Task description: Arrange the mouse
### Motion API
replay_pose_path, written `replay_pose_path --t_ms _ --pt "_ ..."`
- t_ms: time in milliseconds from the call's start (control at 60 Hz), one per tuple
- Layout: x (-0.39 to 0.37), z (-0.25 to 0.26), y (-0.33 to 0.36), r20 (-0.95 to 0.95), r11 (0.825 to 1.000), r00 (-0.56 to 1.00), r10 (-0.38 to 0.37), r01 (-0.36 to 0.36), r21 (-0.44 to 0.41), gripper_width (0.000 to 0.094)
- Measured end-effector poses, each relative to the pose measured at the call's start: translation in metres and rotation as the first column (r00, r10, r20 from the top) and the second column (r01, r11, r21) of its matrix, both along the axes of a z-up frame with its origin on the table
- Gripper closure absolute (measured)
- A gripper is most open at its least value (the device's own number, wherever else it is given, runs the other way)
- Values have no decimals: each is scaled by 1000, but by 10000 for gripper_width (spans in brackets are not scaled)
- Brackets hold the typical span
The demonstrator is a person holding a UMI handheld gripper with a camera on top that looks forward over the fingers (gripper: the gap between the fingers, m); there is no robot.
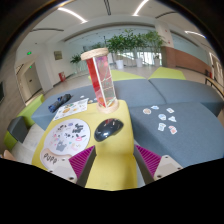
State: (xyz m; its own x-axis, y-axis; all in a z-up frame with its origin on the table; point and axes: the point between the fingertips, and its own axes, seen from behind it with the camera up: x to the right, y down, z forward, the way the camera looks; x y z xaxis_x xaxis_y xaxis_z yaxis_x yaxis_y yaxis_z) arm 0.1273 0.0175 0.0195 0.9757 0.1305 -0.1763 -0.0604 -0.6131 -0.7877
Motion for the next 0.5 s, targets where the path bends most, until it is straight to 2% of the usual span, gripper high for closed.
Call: replay_pose_path --t_ms 233,417,500 --pt "-38 -20 69 2 999 1000 18 -18 -35 124" --pt "-65 -24 122 -18 999 1000 -21 20 -33 115" --pt "-58 -34 133 49 996 996 -75 77 -37 141"
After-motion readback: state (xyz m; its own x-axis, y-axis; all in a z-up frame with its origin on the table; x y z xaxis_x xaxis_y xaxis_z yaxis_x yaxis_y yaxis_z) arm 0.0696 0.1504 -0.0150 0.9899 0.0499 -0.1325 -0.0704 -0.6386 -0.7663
